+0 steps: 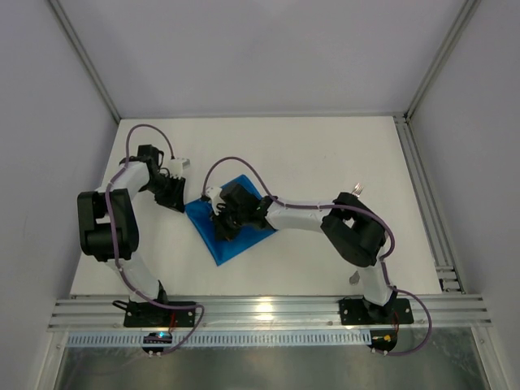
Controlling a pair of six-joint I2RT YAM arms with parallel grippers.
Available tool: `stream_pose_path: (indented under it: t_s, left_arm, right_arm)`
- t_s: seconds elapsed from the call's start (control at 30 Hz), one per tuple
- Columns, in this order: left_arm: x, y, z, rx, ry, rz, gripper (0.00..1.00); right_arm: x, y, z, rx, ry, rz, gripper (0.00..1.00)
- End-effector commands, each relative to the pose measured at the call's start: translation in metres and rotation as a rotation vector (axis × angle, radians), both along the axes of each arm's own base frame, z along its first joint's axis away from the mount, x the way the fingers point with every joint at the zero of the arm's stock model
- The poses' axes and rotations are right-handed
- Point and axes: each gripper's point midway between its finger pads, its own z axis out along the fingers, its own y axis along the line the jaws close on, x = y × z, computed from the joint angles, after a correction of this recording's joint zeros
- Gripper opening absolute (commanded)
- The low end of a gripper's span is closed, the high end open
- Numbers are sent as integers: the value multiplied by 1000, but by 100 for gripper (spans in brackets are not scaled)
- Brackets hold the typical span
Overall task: Fold the napkin into a case and place the utensils inside
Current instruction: Fold the top corner of the square-folded napkin at the center of the board.
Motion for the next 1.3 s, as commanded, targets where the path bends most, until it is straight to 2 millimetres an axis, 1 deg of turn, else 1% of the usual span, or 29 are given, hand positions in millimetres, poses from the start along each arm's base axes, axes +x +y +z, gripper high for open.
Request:
stream_pose_path:
  t_s: [0.0, 0.1, 0.13, 0.23, 0.4, 0.57, 0.73, 0.87, 1.0, 1.1, 1.13, 1.17, 1.27]
  left_arm:
    - [-2, -4, 1, -34, 4, -14, 25]
    - [1, -4, 0, -35, 3, -6, 24]
    - [4, -4, 1, -34, -4, -4, 24]
    - [7, -5, -1, -35, 0, 8, 21]
    - [7, -4, -7, -29, 14, 15, 20]
    - [8, -3, -8, -23, 7, 21, 20]
    - [9, -3, -6, -20, -2, 17, 20]
    - [10, -2, 3, -16, -24, 5, 21]
    - [11, 0, 22, -11, -61, 2, 25]
    - [11, -4, 36, -30, -84, -16, 29]
    - [6, -5, 42, -40, -83, -27, 30]
    - [7, -8, 48, -51, -92, -42, 31]
    - [-2, -14, 55, -89, -75, -72, 34]
  right_arm:
    - [-12, 14, 27, 79, -56, 51, 4]
    - [-24, 12, 27, 72, -73, 83, 4]
    - [-25, 12, 31, 78, -82, 90, 4]
    - [-34, 6, 26, 61, -88, 106, 4]
    - [-41, 3, 17, 29, -82, 117, 4]
    - [-51, 4, 16, 13, -88, 127, 4]
    - [-52, -1, 8, -17, -90, 105, 4]
    - [-52, 1, 4, -17, -81, 103, 4]
    - [-49, 2, -1, -22, -92, 88, 4]
    - [-49, 3, -5, -21, -89, 87, 5]
    - [-50, 4, -5, -18, -86, 91, 6]
    - [-51, 3, -10, -23, -79, 93, 6]
    - [-51, 2, -17, -35, -73, 88, 7]
